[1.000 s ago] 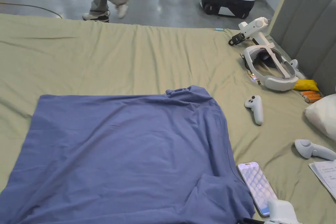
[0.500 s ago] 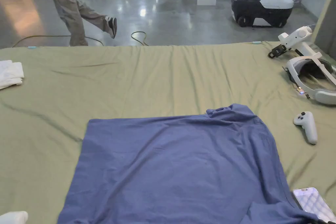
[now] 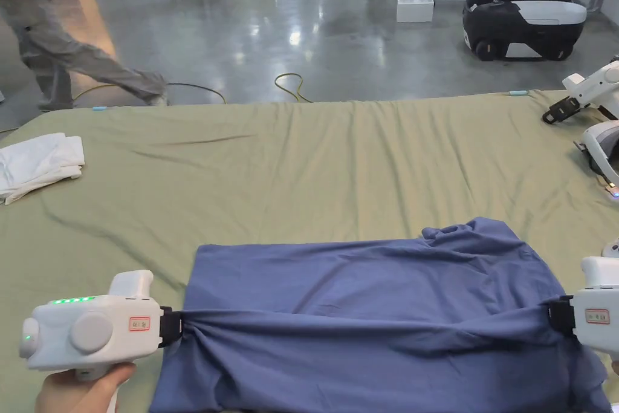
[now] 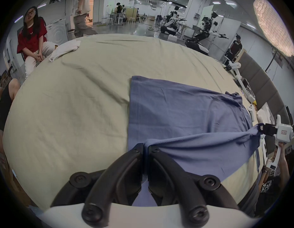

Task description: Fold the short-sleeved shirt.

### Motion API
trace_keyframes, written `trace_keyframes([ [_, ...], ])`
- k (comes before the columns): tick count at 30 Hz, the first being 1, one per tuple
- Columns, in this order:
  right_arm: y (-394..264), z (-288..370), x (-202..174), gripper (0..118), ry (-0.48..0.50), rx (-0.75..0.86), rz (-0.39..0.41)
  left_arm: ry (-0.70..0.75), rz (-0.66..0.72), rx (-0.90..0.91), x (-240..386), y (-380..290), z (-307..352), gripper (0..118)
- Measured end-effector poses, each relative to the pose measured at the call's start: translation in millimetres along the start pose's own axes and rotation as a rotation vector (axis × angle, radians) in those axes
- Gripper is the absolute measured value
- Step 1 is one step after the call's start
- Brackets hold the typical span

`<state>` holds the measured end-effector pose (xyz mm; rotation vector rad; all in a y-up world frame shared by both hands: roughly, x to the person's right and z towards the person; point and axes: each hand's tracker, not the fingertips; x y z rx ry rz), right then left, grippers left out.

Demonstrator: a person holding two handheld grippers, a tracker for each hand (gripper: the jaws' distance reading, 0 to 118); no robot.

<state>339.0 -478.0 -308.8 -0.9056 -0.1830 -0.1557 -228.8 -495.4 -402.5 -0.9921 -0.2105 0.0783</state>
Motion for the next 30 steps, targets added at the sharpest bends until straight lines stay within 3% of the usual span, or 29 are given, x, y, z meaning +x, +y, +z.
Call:
trace_keyframes([
  [2, 6, -14, 0, 10, -0.002, -0.017, 0.008, 0.018, 0.006, -0.004, 0, 6, -14, 8],
  [3, 7, -20, -1, 10, -0.011, -0.022, 0.011, 0.028, 0.01, -0.007, 0, 8, -20, 17],
  [4, 8, -27, -1, 17, -0.017, -0.032, 0.01, 0.029, 0.015, -0.015, 0, 8, -23, 38],
  [5, 8, -31, 3, 37, -0.016, -0.041, 0.004, 0.036, 0.022, -0.014, 1, 9, -26, 72],
  [6, 8, -35, 5, 58, -0.014, -0.054, -0.014, 0.059, 0.032, -0.005, 1, 8, -26, 82],
  [7, 7, -35, 7, 68, -0.013, -0.057, -0.027, 0.058, 0.034, -0.004, -1, 8, -25, 82],
  [11, 5, -15, 18, 65, 0.01, 0.036, -0.067, 0.041, 0.017, 0.146, 2, 3, 10, 82],
  [17, -19, 87, 15, 65, 0.081, 0.322, -0.016, 0.019, -0.048, 0.55, 29, -31, 126, 82],
  [19, -36, 123, 8, 63, 0.103, 0.397, -0.001, -0.002, -0.037, 0.641, 42, -52, 161, 80],
  [21, -56, 153, 1, 47, 0.085, 0.48, 0.025, -0.024, -0.029, 0.695, 53, -75, 187, 72],
  [22, -65, 165, -2, 25, 0.073, 0.491, 0.037, -0.022, -0.035, 0.682, 59, -85, 198, 55],
  [23, -74, 175, -5, 5, 0.066, 0.509, 0.036, -0.01, -0.046, 0.692, 64, -95, 207, 16],
  [24, -85, 185, -6, 5, 0.071, 0.525, 0.025, 0.018, -0.064, 0.708, 67, -104, 212, 1],
  [30, -128, 220, -17, 2, 0.094, 0.539, 0.002, 0.024, -0.096, 0.634, 64, -132, 219, 1],
])
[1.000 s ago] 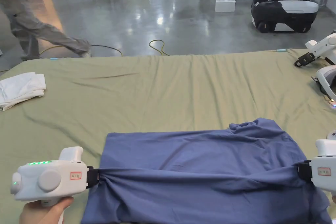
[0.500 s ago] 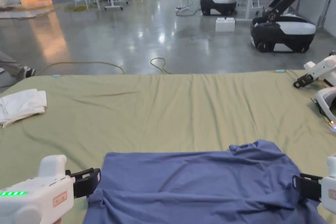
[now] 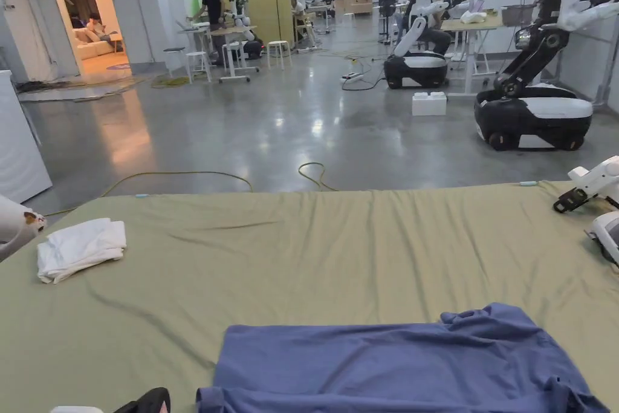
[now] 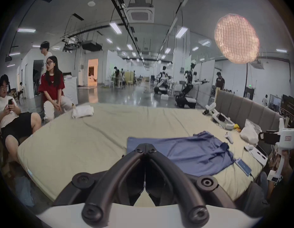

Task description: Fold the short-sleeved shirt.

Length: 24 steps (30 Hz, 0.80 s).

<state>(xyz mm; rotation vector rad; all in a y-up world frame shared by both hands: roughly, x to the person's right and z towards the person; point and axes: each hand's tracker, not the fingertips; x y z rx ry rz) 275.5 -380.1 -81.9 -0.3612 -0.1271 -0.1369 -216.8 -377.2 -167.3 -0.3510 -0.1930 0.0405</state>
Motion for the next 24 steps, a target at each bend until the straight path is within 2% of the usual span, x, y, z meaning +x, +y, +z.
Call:
trace_keyframes([
  [1, -2, 4, 0, 2, 0.006, -0.006, -0.01, -0.011, 0.019, -0.06, -4, -5, -8, 13],
  [2, -5, 8, 0, 2, 0.008, -0.008, -0.016, -0.03, 0.053, -0.108, -11, -12, -21, 51],
  [3, -4, 12, -8, 2, 0.005, -0.005, -0.026, -0.042, 0.092, -0.129, -16, -22, -31, 77],
  [4, -6, 15, -8, 2, 0.01, -0.008, -0.042, -0.036, 0.128, -0.162, -21, -32, -44, 80],
  [8, -13, 21, -8, 2, 0.003, -0.033, -0.051, -0.008, 0.2, -0.301, -37, -70, -106, 80],
  [12, -16, 28, -6, 2, -0.009, -0.066, -0.053, 0.042, 0.117, -0.471, -46, -103, -167, 78],
  [13, -18, 30, -5, 2, -0.02, -0.075, -0.049, 0.063, 0.116, -0.508, -47, -110, -180, 73],
  [14, -19, 31, -3, 2, -0.026, -0.084, -0.045, 0.084, 0.124, -0.552, -50, -118, -189, 60],
  [16, -22, 33, 2, 2, -0.052, -0.101, -0.043, 0.089, 0.166, -0.59, -53, -127, -204, 54],
  [18, -24, 32, 6, 2, -0.071, -0.117, -0.045, 0.114, 0.161, -0.552, -52, -125, -202, 51],
  [19, -25, 30, 9, 2, -0.079, -0.123, -0.051, 0.121, 0.16, -0.545, -49, -121, -201, 41],
  [20, -26, 25, 12, 2, -0.084, -0.135, -0.061, 0.129, 0.131, -0.534, -45, -120, -201, 21],
  [21, -26, 19, 15, 2, -0.082, -0.152, -0.076, 0.131, 0.081, -0.541, -43, -119, -204, 16],
  [23, -25, -3, 21, 2, -0.089, -0.198, -0.081, 0.123, 0.084, -0.566, -39, -120, -204, 13],
  [24, -24, -18, 24, 10, -0.094, -0.223, -0.078, 0.13, 0.076, -0.572, -37, -120, -207, 13],
])
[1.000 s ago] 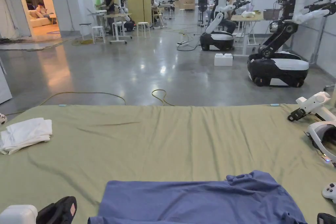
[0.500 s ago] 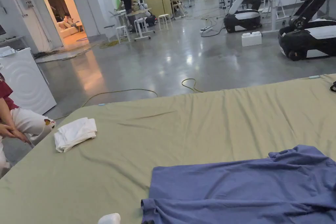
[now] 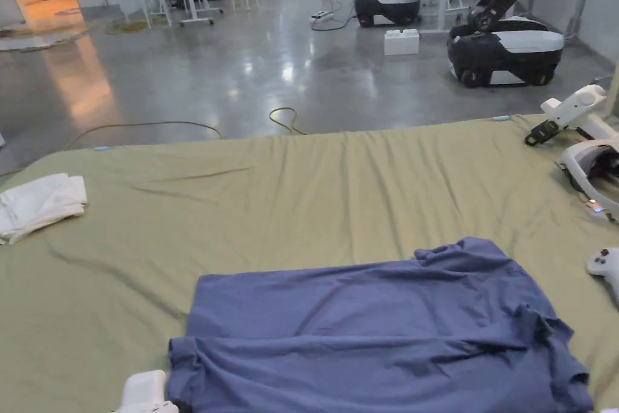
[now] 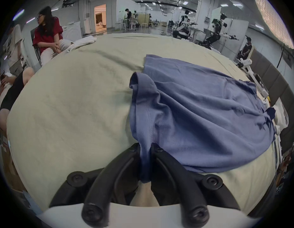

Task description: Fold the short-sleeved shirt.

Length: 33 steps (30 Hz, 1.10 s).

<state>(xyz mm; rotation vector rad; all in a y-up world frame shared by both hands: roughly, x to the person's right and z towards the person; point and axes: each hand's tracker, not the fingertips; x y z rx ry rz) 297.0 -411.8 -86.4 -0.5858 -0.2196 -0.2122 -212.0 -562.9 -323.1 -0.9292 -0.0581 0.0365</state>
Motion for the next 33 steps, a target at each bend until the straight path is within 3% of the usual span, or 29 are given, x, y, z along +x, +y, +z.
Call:
trace_keyframes([
  [1, 4, -14, 2, 32, 0.004, -0.013, -0.003, 0.003, -0.001, -0.014, 1, 1, -3, 13],
  [2, 9, -34, 4, 68, 0.015, -0.044, -0.015, 0.008, -0.005, -0.029, -2, 1, -6, 13],
  [3, 9, -58, 18, 75, 0.036, -0.087, -0.034, 0.007, -0.008, -0.038, -3, 4, -7, 13],
  [6, 14, -122, 27, 72, -0.003, -0.153, -0.054, 0.002, -0.022, -0.054, -5, 5, -6, 13],
  [11, 1, -213, 36, 70, -0.072, -0.321, -0.007, 0.001, -0.038, -0.056, -5, 5, -5, 13],
  [15, -14, -237, 40, 33, -0.122, -0.352, -0.02, -0.004, -0.031, -0.061, -5, 6, -3, 13],
  [16, -14, -232, 42, 13, -0.121, -0.331, -0.018, -0.006, -0.027, -0.061, -6, 5, -3, 13],
  [17, -14, -228, 46, 4, -0.108, -0.316, -0.026, -0.009, -0.024, -0.061, -7, 6, -3, 13],
  [19, -11, -221, 41, 4, -0.042, -0.31, -0.066, -0.02, -0.017, -0.069, -13, 9, -3, 10],
  [20, -11, -222, 39, 4, -0.097, -0.319, -0.042, -0.04, -0.01, -0.08, -16, 12, -1, 9],
  [25, 0, -193, 25, 4, -0.122, -0.263, 0.002, -0.106, 0.031, 0.027, -35, 15, 43, 9],
  [29, -4, -152, 28, 4, -0.101, -0.233, -0.033, -0.144, 0.051, 0.045, -46, 2, 85, 9],
  [33, -20, -94, 16, 4, -0.097, -0.236, -0.016, -0.143, 0.021, 0.014, -55, -36, 114, 9],
])
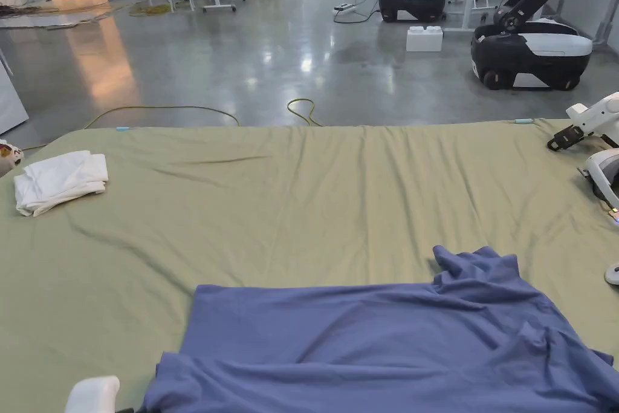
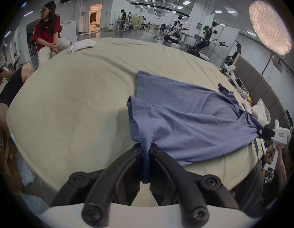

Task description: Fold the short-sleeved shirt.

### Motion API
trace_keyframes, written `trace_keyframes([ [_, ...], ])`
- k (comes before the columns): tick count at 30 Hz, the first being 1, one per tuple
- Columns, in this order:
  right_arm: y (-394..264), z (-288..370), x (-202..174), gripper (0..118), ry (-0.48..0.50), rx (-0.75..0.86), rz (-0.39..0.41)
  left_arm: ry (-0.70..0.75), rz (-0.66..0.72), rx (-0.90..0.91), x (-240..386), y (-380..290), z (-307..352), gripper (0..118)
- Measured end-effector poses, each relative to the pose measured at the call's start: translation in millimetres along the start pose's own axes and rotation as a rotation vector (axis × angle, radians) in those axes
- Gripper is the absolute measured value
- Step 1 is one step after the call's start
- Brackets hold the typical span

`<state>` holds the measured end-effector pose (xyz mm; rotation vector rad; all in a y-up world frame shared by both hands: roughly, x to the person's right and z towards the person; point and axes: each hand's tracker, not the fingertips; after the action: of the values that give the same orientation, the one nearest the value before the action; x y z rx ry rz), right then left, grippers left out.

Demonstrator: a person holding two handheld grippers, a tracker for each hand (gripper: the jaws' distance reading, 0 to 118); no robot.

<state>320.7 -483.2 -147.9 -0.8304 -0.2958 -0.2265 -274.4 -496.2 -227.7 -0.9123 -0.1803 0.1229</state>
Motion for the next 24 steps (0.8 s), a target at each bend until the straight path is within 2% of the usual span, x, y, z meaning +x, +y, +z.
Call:
trace_keyframes([
  [5, -39, 40, -2, 4, -0.013, -0.037, 0.036, 0.008, -0.008, -0.05, -4, -47, 19, 9],
  [10, -59, 49, 0, 4, -0.02, -0.061, 0.074, 0.008, 0.018, -0.034, -11, -68, 27, 11],
  [11, -61, 48, -1, 12, -0.02, -0.06, 0.082, 0.008, 0.017, -0.034, -12, -69, 26, 26],
  [12, -61, 46, -2, 33, -0.023, -0.058, 0.086, 0.006, 0.018, -0.035, -11, -69, 25, 50],
  [13, -61, 44, -3, 62, -0.028, -0.067, 0.084, 0.014, 0.015, -0.027, -10, -69, 25, 78],
  [14, -60, 40, 1, 75, -0.033, -0.073, 0.082, 0.035, -0.001, -0.012, -10, -68, 27, 98],
  [15, -60, 40, 1, 71, -0.033, -0.074, 0.078, 0.049, -0.01, -0.002, -8, -65, 29, 100],
  [17, -57, 51, -1, 72, -0.026, -0.059, 0.067, 0.084, -0.039, 0.112, -2, -56, 47, 100],
  [20, -46, 75, -5, 72, -0.036, 0.065, 0.122, 0.106, -0.082, 0.327, 15, -42, 84, 100],
  [22, -40, 93, -10, 71, 0.001, 0.147, 0.142, 0.077, -0.084, 0.431, 30, -33, 105, 99],
  [24, -35, 107, -20, 62, 0.043, 0.204, 0.134, 0.042, -0.076, 0.453, 41, -28, 113, 96],
])
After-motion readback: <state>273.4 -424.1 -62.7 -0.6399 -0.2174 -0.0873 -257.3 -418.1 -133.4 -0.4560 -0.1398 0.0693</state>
